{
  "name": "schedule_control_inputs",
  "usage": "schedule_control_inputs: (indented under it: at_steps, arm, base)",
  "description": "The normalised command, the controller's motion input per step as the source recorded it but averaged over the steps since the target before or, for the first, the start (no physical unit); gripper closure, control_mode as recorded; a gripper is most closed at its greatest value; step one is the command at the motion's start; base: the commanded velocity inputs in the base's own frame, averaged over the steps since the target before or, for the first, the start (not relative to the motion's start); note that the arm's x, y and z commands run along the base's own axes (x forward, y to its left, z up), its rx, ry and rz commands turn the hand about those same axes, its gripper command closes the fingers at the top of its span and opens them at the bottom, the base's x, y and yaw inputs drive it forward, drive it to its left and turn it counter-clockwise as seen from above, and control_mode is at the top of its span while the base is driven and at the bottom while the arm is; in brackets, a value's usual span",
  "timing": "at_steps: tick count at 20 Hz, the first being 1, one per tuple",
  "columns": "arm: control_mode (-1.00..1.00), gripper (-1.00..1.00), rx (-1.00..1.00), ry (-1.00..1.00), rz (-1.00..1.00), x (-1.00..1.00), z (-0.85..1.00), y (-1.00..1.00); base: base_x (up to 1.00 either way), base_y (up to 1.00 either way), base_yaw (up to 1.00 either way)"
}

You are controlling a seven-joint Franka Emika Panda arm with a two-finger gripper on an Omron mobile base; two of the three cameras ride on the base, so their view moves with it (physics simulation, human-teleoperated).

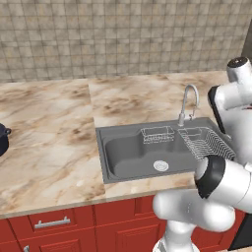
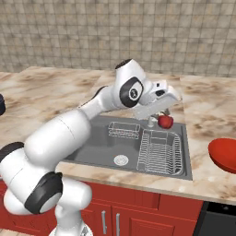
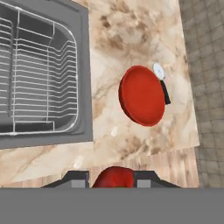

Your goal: Pick the bell pepper from the sink and place it in the bowl. Then pick the bowl and place it in the microwave. Then close the microwave door and press the start button.

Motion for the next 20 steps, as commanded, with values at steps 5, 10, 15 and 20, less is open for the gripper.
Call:
schedule_control_inputs:
  at_steps: [5, 10, 15, 20]
  arm:
    - [-1.00, 1.00, 0.01, 0.15, 0.06, 0.33, 0.05, -1.00]
    - [-1.00, 1.00, 0.08, 0.18, 0.12, 0.50, -0.27, -0.97]
    - [-1.00, 1.00, 0.08, 0.15, 0.15, 0.48, -0.33, -0.65]
    - [-1.00, 1.00, 0.13, 0.05, 0.21, 0.26, -0.35, -0.34]
  base:
    - [0.00, 0.00, 0.00]
    - [0.00, 0.00, 0.00]
    - [0.00, 0.00, 0.00]
    - [0.00, 0.00, 0.00]
